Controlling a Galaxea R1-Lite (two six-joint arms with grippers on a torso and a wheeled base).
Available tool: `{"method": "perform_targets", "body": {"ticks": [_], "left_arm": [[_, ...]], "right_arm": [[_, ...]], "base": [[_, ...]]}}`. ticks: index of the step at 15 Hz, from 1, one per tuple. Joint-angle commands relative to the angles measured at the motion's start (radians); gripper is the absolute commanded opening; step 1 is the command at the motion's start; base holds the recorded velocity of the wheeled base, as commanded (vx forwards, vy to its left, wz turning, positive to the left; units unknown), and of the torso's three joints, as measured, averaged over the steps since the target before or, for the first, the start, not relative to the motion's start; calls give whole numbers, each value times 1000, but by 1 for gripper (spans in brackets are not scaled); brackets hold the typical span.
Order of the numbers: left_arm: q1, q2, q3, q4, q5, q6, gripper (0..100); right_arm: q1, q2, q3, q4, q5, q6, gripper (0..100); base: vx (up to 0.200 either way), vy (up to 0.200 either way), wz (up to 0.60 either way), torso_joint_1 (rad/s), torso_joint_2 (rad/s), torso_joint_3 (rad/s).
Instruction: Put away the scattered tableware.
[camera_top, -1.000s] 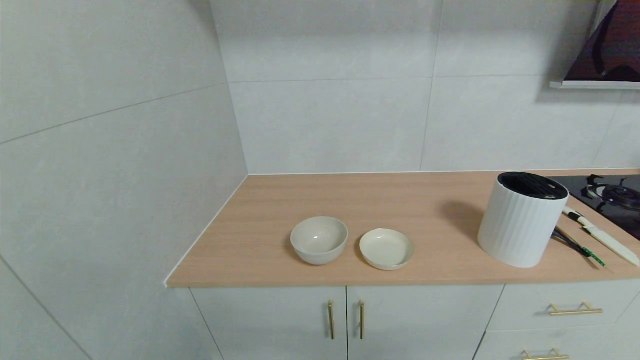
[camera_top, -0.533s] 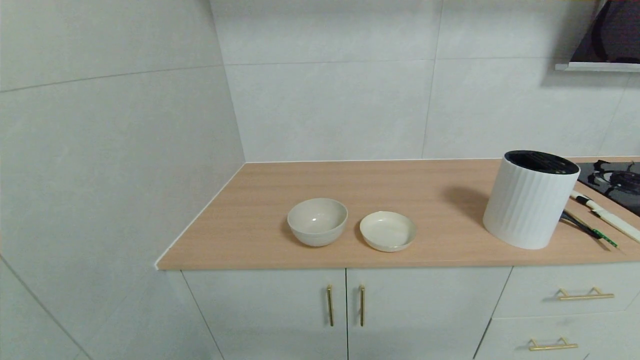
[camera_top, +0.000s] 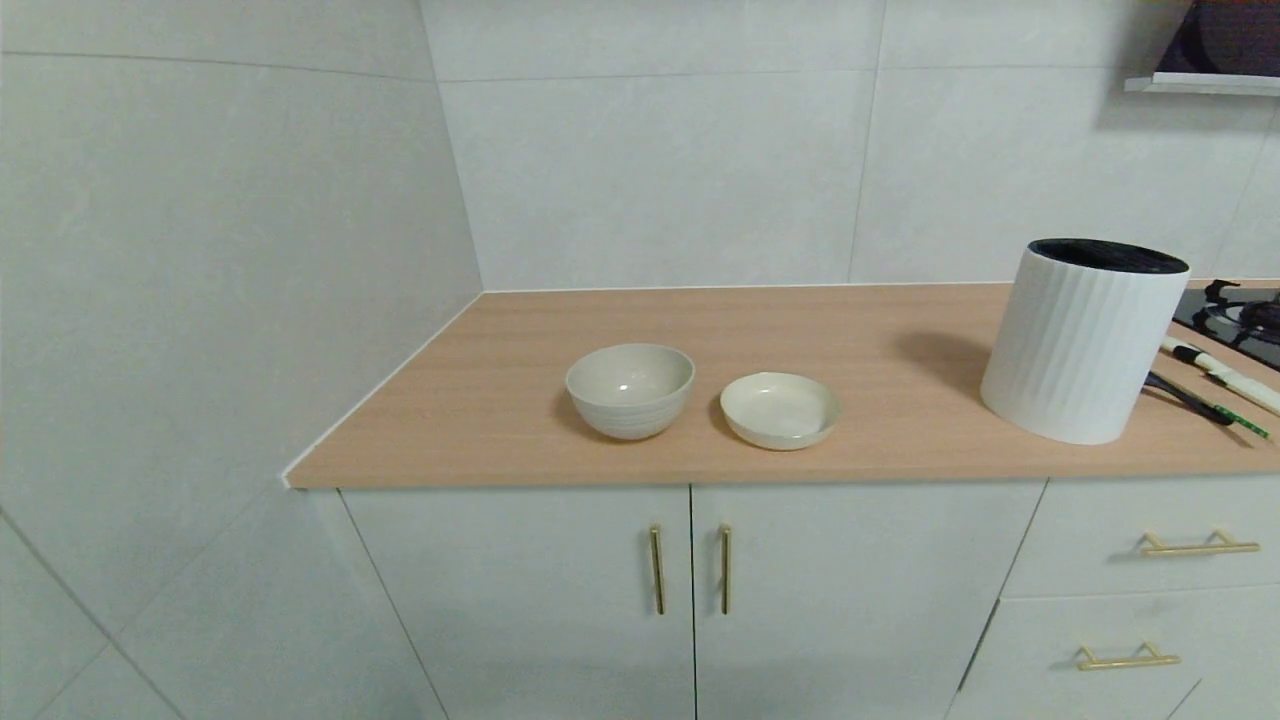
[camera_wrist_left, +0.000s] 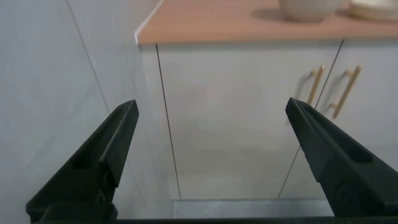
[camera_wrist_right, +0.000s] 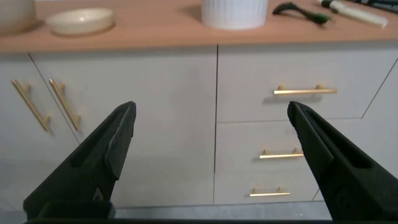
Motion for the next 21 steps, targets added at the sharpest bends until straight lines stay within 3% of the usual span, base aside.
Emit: {"method": "perform_targets", "body": {"ticks": [1,16,21], "left_arm": [[0,0,0,0,0,0,100],[0,0,0,0,0,0,100],[0,0,0,0,0,0,100]], "right_arm": [[0,0,0,0,0,0,100],[0,0,0,0,-1,0,100],[0,0,0,0,0,0,100]], "base": [[0,0,0,-188,491,281],[0,0,0,-160,468,305],[0,0,0,-22,117,84]]}}
